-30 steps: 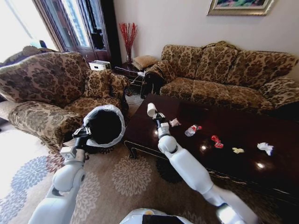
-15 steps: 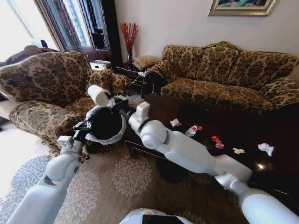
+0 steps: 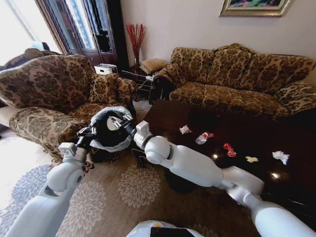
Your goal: Move to the front of the table and place the trash on the table into the trash bin.
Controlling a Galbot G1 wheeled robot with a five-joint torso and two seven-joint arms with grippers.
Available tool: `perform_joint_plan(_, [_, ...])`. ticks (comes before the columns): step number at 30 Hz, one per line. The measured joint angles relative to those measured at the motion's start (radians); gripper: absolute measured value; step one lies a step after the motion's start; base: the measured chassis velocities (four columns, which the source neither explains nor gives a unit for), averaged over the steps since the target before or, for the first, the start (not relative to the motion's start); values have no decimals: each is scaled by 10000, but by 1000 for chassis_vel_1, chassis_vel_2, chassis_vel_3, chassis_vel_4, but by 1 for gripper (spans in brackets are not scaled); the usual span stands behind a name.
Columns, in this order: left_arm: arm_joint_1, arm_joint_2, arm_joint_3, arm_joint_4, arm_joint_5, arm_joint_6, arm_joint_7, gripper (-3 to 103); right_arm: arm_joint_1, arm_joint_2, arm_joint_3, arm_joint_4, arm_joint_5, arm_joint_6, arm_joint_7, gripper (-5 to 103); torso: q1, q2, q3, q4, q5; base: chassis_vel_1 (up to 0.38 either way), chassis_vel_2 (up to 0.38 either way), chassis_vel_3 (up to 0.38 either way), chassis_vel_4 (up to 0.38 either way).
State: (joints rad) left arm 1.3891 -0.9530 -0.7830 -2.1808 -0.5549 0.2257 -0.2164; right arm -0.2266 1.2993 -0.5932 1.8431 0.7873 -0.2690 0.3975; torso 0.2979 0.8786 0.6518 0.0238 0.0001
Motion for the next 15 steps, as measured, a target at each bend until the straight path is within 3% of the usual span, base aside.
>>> perform_joint_plan(3, [3, -33, -4, -17, 6, -4, 6, 4, -3, -2, 135, 4, 9, 25, 5, 52, 0, 0, 0, 0, 0, 0, 0, 0, 0])
perform_joint_plan(6, [1, -113, 7, -34, 25, -7, 10, 4, -29, -50, 655, -26, -34, 40, 380, 69, 0, 0, -1, 3, -1, 0, 0, 0, 0])
perform_joint_plan(8, [0, -130, 11, -39, 28, -7, 10, 4, -68, -93, 798, -52, -38, 24, 500, 74, 0, 0, 0, 4, -1, 0, 0, 0, 0])
perform_joint_plan(9, [1, -154, 12, -56, 33, -6, 10, 4, -173, -217, 1067, -115, -62, -29, 659, 74, 0, 0, -1, 5, 0, 0, 0, 0, 0])
perform_joint_plan(10, [6, -195, 12, -90, 46, -6, 10, 4, -461, -510, 1583, -291, -179, -133, 735, 85, 0, 0, -1, 4, -1, 0, 0, 0, 0])
perform_joint_plan(15, [31, -271, 11, -149, 76, -6, 10, 4, -1751, -1280, 2856, -836, -823, -212, 564, 99, 0, 0, 1, -6, 3, 0, 0, 0, 0])
